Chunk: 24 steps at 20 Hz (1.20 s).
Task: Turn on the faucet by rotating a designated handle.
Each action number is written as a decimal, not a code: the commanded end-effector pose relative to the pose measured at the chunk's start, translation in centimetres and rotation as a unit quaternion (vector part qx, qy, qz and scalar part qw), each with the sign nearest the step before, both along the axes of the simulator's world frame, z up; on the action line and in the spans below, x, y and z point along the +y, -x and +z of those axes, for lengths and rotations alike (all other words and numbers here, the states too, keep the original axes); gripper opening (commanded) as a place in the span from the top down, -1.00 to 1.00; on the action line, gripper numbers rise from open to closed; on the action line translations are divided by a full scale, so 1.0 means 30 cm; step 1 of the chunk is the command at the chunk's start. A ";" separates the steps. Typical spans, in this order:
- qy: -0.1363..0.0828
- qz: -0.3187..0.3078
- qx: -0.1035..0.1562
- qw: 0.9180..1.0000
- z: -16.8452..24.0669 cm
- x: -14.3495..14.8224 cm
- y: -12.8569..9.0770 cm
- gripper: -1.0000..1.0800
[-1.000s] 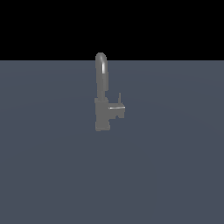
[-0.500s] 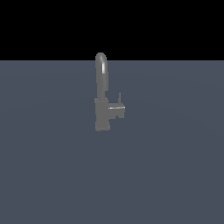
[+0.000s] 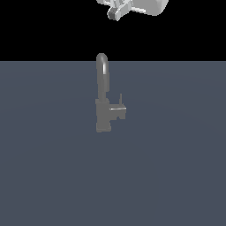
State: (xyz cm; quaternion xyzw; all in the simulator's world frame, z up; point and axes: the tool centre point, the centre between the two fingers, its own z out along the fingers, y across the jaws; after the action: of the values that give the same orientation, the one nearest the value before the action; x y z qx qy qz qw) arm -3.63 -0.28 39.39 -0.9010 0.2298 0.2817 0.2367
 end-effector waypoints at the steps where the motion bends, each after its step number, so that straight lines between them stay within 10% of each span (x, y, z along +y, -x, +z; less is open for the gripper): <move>1: -0.018 -0.018 0.021 0.999 -0.037 -0.010 -0.041 1.00; 13: -0.106 -0.110 0.124 0.980 -0.255 -0.059 -0.214 1.00; 24: -0.197 -0.206 0.231 0.930 -0.527 -0.094 -0.337 1.00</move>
State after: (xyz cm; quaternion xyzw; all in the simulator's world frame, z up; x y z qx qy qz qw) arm 6.03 -2.99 24.82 -0.6981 0.3884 0.4556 0.3927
